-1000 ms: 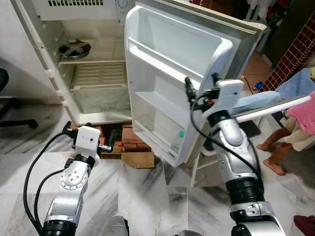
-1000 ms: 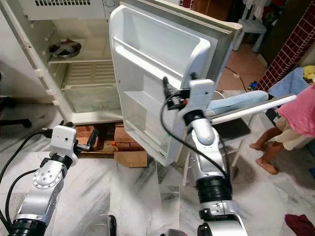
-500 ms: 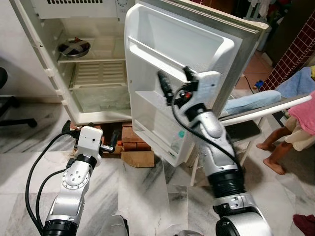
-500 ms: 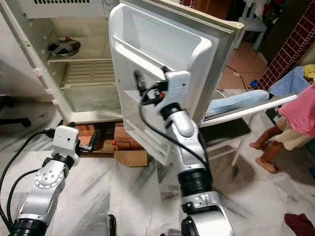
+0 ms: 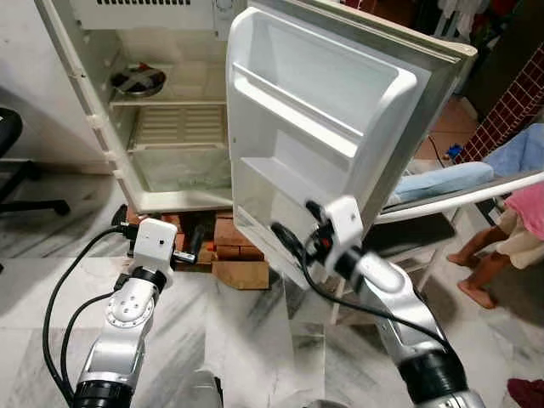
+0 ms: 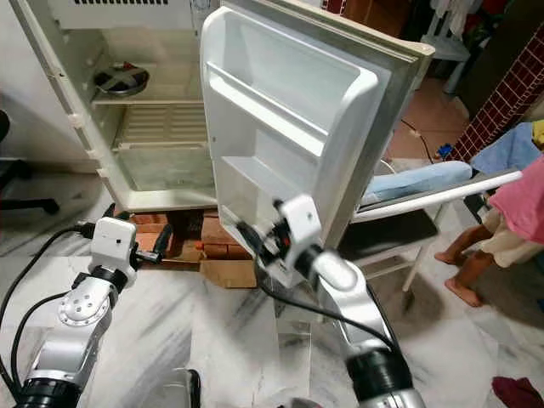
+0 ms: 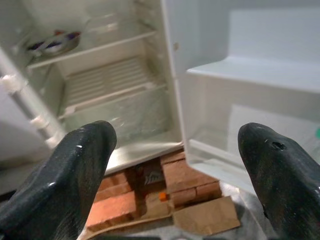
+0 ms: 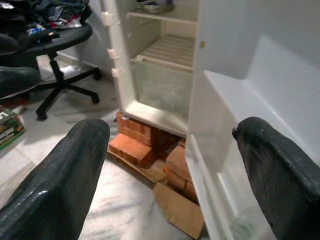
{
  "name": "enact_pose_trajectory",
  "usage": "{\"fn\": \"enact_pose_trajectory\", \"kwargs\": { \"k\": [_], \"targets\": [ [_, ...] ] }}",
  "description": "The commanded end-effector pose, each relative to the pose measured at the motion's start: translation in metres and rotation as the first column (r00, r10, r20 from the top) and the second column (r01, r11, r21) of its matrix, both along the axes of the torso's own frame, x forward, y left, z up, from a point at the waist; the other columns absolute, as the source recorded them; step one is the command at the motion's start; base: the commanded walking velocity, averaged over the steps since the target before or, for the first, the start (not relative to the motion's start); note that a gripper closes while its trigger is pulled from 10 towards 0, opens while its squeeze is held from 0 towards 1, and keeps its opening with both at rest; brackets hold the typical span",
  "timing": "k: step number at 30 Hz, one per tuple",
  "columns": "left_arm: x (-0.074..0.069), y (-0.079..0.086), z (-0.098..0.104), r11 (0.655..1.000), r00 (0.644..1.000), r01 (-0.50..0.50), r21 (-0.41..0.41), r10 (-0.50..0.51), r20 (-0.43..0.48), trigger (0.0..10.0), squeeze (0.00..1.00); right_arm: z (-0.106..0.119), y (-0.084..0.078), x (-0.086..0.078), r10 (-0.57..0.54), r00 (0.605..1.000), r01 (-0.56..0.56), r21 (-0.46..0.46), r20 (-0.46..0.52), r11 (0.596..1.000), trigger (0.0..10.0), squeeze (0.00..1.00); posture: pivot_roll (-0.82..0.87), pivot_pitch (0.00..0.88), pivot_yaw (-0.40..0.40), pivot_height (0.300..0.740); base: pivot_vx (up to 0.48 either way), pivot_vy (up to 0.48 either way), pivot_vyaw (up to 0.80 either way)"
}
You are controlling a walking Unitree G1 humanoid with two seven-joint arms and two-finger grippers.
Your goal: Restocking fridge
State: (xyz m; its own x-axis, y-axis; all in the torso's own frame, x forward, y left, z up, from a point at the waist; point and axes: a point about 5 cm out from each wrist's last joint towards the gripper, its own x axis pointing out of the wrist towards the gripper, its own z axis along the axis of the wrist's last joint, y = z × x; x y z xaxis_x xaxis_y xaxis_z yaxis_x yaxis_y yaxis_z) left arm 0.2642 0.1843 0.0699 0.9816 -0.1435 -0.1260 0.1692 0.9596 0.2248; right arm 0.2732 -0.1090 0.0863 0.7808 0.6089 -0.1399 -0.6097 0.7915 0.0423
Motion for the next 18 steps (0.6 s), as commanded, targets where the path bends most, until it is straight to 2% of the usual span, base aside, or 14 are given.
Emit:
{"fn": "enact_pose_trajectory", "kwargs": {
  "k": [1, 6, 10, 14, 18],
  "targets": [
    [0.001, -0.004, -0.001, 1.000, 1.000, 0.019, 0.000, -0.019, -0.003, 10.0, 0.00, 0.012, -0.004, -0.002, -0.005, 0.998, 0.004, 0.010, 0.064, 1.000, 10.0, 0.00, 0.00, 0.040, -0.042, 0.740, 0.000, -0.480, 0.54],
    [0.002, -0.005, 0.000, 1.000, 1.000, 0.024, 0.006, -0.024, 0.000, 10.0, 0.00, 0.019, 0.004, -0.007, 0.046, 0.994, -0.048, 0.021, 0.103, 0.999, 10.0, 0.00, 0.00, 0.038, -0.043, 0.740, 0.000, -0.480, 0.75],
    [0.002, -0.005, 0.000, 1.000, 1.000, 0.022, 0.008, -0.022, 0.003, 10.0, 0.00, 0.025, 0.009, -0.008, 0.072, 0.989, -0.077, 0.036, 0.125, 0.996, 10.0, 0.00, 0.00, 0.038, -0.043, 0.740, 0.000, -0.480, 0.41],
    [0.001, -0.004, 0.000, 1.000, 1.000, 0.012, 0.007, -0.012, 0.003, 10.0, 0.00, 0.030, 0.010, -0.003, 0.044, 0.987, -0.051, 0.046, 0.153, 0.998, 10.0, 0.00, 0.00, 0.039, -0.047, 0.740, 0.000, -0.474, 0.00],
    [0.001, -0.002, 0.000, 1.000, 1.000, -0.003, -0.006, 0.003, 0.004, 10.0, 0.00, 0.036, 0.006, 0.001, -0.001, 0.977, -0.007, 0.039, 0.212, 0.999, 10.0, 0.00, 0.00, 0.039, -0.048, 0.740, 0.000, -0.133, 0.00]
  ]
}}
